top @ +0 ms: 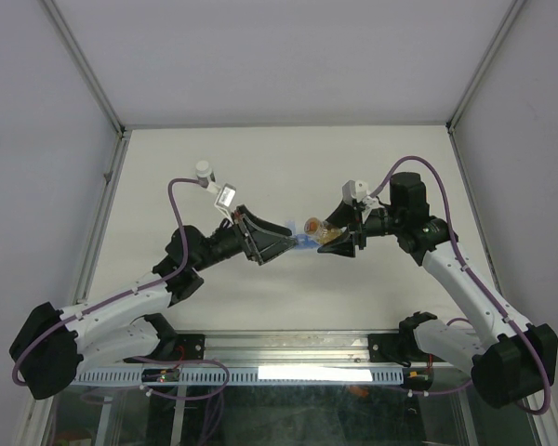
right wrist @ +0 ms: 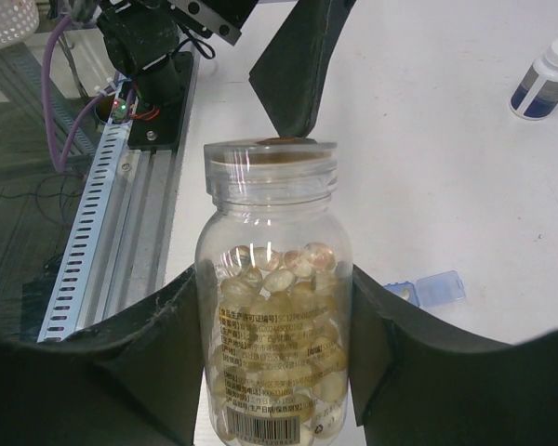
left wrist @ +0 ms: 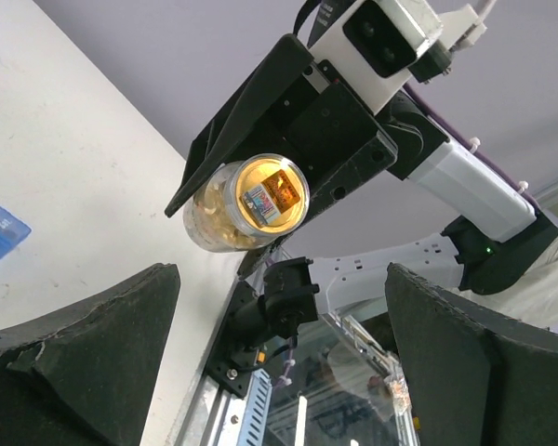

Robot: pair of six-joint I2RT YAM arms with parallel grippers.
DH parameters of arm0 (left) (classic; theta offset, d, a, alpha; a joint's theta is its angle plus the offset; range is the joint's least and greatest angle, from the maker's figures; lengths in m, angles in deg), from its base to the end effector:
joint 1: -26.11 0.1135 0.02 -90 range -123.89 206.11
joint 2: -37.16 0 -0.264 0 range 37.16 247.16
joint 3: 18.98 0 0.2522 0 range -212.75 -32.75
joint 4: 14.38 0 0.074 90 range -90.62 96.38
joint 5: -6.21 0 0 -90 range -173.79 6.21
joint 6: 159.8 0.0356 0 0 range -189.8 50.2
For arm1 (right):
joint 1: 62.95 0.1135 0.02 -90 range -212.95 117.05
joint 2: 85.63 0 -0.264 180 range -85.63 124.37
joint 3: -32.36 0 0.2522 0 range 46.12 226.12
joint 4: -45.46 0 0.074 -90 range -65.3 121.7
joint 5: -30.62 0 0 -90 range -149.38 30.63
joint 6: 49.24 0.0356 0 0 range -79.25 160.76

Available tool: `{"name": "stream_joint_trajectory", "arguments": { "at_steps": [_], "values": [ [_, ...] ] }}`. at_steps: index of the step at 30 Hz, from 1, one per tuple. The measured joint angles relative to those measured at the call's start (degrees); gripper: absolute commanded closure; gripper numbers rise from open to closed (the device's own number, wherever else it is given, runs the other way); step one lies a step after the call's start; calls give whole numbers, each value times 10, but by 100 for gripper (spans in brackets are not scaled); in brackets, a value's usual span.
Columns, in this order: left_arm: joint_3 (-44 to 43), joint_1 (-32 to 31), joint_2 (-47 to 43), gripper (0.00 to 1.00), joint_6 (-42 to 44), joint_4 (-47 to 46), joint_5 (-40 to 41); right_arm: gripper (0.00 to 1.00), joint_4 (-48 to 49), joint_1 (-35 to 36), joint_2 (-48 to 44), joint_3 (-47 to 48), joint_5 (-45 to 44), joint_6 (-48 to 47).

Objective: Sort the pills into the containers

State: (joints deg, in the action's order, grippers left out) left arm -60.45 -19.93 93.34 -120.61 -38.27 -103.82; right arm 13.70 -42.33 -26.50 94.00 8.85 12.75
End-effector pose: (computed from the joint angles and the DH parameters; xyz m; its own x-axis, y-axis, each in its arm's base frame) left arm 0.1461 -0.1690 0.2859 -0.6361 -0.3894 -0.6662 0.6615 0.1693 -0.7306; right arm 0.1873 0.1058 0.3085 0.0137 -0.1809 -0.9834 -0.9996 -0.0263 -0.0091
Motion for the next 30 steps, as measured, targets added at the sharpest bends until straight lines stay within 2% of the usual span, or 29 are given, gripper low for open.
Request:
{"name": "stream_joint_trajectory", "arguments": {
  "at_steps": [17,30],
  "values": [
    [-39,-97,30,6,20,54,186,100,1,0,0,0,0,-2],
    [-45,-103,34,6,24,64,220,100,2,0,0,0,-3,-2]
  ]
}}
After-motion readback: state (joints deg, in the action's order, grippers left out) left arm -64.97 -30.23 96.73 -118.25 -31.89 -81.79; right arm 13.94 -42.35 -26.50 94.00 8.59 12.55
